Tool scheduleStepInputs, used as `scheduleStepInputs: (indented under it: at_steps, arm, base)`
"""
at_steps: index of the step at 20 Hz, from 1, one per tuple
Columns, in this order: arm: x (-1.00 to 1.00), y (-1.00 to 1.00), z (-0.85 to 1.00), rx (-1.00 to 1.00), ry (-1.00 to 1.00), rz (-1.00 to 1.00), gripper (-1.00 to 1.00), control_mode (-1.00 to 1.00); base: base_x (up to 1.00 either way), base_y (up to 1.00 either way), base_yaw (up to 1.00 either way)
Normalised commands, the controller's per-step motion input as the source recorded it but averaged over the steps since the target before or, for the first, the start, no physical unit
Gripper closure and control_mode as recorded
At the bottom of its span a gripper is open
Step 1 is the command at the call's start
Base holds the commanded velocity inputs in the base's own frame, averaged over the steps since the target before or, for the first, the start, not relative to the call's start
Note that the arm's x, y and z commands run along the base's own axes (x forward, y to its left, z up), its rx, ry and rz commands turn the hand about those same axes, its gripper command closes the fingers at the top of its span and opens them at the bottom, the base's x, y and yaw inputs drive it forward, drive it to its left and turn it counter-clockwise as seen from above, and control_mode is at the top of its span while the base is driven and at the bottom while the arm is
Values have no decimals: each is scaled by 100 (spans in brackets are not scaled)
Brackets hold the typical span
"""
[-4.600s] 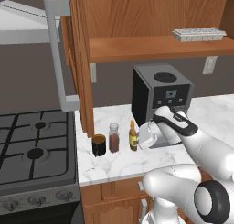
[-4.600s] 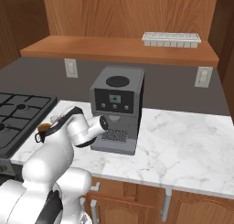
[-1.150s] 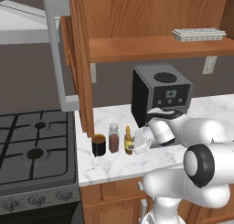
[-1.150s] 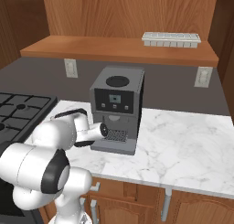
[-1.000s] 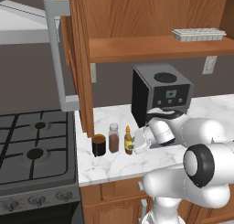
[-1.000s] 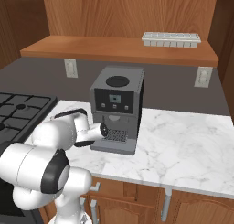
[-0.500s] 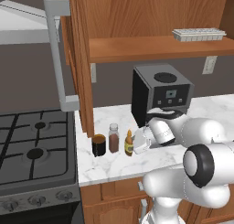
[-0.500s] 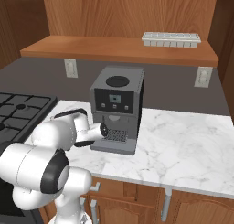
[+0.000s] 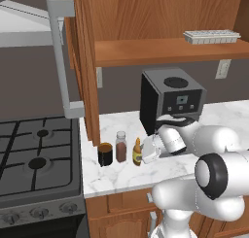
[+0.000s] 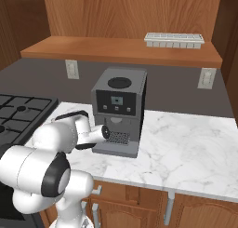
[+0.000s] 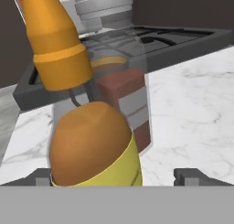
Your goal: Pick the cinnamon and honey bottle from the cabinet and place them next to the mug.
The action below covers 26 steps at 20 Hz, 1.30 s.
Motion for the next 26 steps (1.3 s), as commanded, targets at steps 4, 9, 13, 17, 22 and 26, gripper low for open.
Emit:
scheduleStepInputs:
  at_steps: [4,9,13,17,22,26]
  arm:
    - [-18,-1,0,0,-3,0,-100,-100]
    - [-17,-27,4,3,-4,0,-100,-100]
    - [-6,-21,27,8,-3,0,-100,-100]
    - [-9,-28,61,9,0,0,-100,-100]
    - [-28,-32,96,8,7,-3,-100,-100]
    - [-54,-25,100,9,8,-3,-100,-100]
  base:
    - [0,0,0]
    - [0,0,0]
    - [0,0,0]
    - [0,0,0]
    - [0,0,0]
    - [0,0,0]
